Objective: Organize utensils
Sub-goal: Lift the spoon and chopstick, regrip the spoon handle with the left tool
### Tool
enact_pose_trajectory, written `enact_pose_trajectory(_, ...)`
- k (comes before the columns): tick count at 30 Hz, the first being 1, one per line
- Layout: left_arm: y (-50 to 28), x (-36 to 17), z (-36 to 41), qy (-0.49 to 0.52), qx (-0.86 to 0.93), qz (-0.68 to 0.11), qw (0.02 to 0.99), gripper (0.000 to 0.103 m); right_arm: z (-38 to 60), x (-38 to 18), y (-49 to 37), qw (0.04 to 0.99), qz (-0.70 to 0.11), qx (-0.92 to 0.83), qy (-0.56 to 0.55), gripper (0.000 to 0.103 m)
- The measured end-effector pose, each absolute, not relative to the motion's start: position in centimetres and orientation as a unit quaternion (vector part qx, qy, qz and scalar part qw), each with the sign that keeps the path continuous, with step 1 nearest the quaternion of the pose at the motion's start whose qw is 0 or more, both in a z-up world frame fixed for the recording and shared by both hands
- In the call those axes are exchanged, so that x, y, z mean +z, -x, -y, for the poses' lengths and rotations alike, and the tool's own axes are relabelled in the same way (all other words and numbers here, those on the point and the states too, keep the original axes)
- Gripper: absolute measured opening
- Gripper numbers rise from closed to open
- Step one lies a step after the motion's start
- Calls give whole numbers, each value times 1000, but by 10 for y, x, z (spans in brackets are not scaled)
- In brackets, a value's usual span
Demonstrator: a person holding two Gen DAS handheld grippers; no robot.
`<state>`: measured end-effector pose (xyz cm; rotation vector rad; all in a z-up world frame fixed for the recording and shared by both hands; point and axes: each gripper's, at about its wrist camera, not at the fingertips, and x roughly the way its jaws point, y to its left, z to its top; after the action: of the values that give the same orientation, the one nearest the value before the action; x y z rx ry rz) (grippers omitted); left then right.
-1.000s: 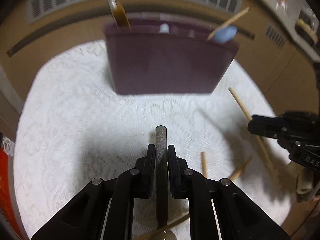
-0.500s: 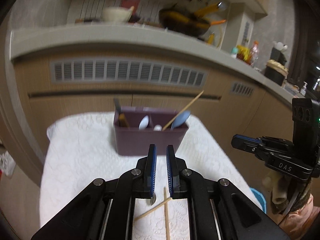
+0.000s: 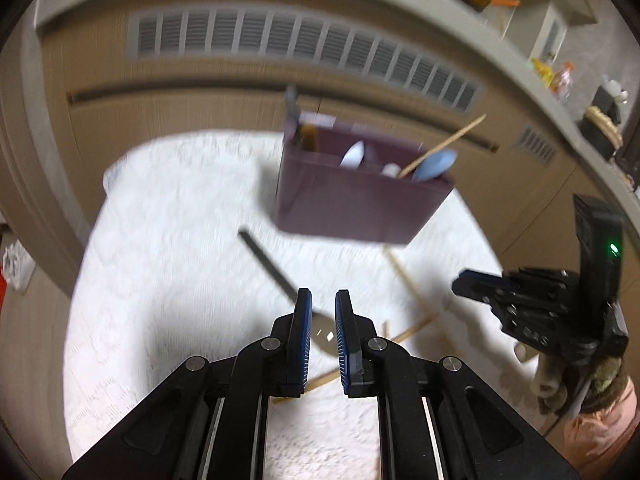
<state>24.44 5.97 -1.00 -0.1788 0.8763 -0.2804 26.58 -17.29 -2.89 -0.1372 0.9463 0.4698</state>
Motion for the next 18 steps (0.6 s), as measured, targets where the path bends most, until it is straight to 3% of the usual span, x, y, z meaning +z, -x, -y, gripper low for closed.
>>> enact_pose_trajectory(4,-252,-38,-61,87,-135,-458,874,31,162,-61,-289,843,-486,214,84,24)
enact_pose_trajectory(6,-255,-47,-61,90,-136,-470,868,39,158,-73,-296,838,-496,205,97,24)
enact_pose_trajectory(9,-261,-57,-60,97,-135,-482,860,42,152,-86,-303,832,-506,198,111,24)
enact_pose_trajectory(12,-266,-61,-62,108,-130,-491,855,45,146,-85,-300,831,-502,207,126,8)
enact_pose_trajectory(14,-270,-63,-66,124,-119,-497,851,51,146,-79,-297,830,-499,220,115,7)
enact_pose_trajectory(18,-284,-66,-73,151,-101,-511,840,51,159,-50,-283,847,-467,246,69,7)
